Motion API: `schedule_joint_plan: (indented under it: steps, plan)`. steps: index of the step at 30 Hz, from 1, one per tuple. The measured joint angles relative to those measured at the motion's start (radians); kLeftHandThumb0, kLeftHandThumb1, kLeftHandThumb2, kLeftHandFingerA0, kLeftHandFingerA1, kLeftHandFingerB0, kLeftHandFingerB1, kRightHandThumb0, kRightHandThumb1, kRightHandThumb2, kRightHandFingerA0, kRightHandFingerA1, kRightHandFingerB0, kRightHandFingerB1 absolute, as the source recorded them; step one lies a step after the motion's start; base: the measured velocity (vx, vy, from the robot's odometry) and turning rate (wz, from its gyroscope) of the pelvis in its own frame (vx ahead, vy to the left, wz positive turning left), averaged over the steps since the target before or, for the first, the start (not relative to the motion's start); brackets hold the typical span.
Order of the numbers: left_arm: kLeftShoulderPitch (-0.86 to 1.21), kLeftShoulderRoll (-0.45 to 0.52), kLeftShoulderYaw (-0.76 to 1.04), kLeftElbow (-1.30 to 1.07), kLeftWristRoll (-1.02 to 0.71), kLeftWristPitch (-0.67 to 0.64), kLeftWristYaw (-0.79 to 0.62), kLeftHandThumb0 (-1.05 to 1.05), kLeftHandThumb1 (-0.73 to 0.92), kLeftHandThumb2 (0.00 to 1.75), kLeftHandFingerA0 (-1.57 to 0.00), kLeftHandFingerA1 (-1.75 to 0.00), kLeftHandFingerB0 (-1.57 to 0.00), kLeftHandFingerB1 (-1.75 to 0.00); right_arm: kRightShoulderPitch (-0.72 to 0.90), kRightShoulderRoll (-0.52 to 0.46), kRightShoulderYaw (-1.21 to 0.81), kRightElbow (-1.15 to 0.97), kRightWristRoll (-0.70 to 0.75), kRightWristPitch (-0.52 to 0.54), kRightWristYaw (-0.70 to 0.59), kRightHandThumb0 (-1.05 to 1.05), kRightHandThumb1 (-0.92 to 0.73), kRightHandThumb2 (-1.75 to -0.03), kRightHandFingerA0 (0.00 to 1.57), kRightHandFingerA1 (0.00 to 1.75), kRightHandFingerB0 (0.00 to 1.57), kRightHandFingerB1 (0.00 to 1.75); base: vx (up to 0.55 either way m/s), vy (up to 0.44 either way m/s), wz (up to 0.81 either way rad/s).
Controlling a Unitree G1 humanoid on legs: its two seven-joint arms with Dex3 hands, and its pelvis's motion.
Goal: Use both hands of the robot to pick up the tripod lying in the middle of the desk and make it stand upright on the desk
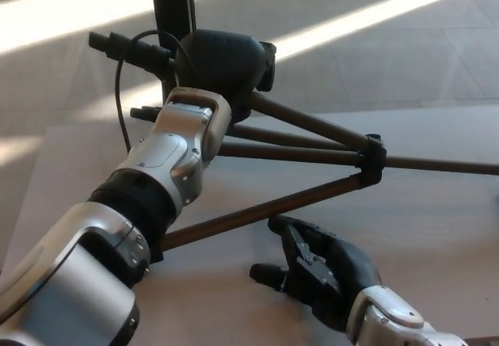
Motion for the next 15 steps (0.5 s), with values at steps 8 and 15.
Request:
schedule_joint_plan:
  steps: [8, 15]
  plan:
    - [0.023, 0.038, -0.014, -0.008, 0.009, -0.048, 0.003, -0.24, 0.65, 0.68, -0.85, -1.75, -0.7, -1.47, 0.155, -0.021, -0.031, -0.086, 0.025, -0.07, 0.087, -0.75, -0.79, -0.64, 0.6, 0.99, 0.57, 0.56, 0.0, 0.0, 0.0]
    - [0.027, 0.028, -0.016, -0.001, 0.01, -0.062, 0.006, -0.25, 0.7, 0.67, -0.86, -1.64, -0.71, -1.22, 0.126, -0.021, -0.135, -0.065, 0.042, -0.08, 0.096, -0.72, -0.76, -0.63, 0.58, 0.92, 0.59, 0.52, 0.0, 0.0, 0.0]
